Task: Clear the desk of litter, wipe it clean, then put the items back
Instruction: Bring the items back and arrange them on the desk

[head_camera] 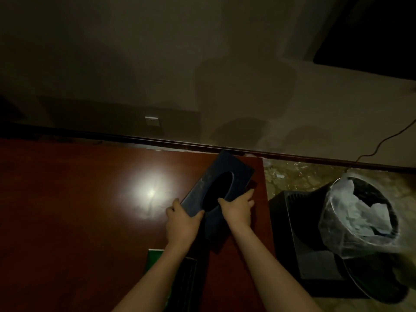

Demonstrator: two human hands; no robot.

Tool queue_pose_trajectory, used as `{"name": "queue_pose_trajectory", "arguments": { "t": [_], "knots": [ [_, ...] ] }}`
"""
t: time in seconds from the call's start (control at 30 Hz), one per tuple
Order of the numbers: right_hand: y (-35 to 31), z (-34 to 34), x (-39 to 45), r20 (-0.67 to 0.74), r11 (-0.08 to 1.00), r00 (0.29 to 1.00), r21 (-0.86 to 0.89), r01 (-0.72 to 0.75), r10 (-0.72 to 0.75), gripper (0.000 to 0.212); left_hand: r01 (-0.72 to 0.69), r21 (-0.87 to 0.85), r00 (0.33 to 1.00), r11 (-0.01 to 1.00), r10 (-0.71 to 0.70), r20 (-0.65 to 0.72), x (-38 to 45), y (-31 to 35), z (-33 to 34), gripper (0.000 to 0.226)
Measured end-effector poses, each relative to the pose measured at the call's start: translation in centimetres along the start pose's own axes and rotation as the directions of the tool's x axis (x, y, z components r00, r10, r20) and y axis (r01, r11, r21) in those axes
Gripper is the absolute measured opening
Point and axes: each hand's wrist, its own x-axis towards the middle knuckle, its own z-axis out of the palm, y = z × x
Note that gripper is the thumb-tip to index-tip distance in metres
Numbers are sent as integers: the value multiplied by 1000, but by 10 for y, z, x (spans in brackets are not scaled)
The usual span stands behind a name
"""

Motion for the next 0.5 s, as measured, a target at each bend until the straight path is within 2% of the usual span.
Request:
{"name": "queue_pose_trajectory", "arguments": {
  "t": [0.1, 0.2, 0.27, 0.33, 0.43, 0.5],
  "knots": [
    [-19, -25, 32, -35, 964, 986, -222, 149, -161, 113, 38, 10, 999, 999, -38, 5, 6, 5, 8, 90],
    [-38, -40, 62, 74, 858, 945, -402, 319, -317, 108, 51, -18, 999, 999, -51, -11, 9, 13, 16, 85],
    [-46, -43, 75, 159, 796, 924, -471, 379, -346, 101, 32, -7, 999, 999, -32, -19, 16, 18, 17, 81],
    [-46, -45, 83, 181, 785, 927, -493, 375, -329, 92, 8, 26, 999, 1000, -7, -35, 25, 23, 16, 81],
    [-32, -51, 91, 98, 820, 953, -489, 298, -288, 78, -93, -9, 991, 996, 92, -100, 39, 32, 12, 86],
    [-19, -58, 93, 67, 871, 975, -440, 218, -210, 73, -119, -49, 984, 992, 112, -136, 48, 38, 13, 89]
  ]
}}
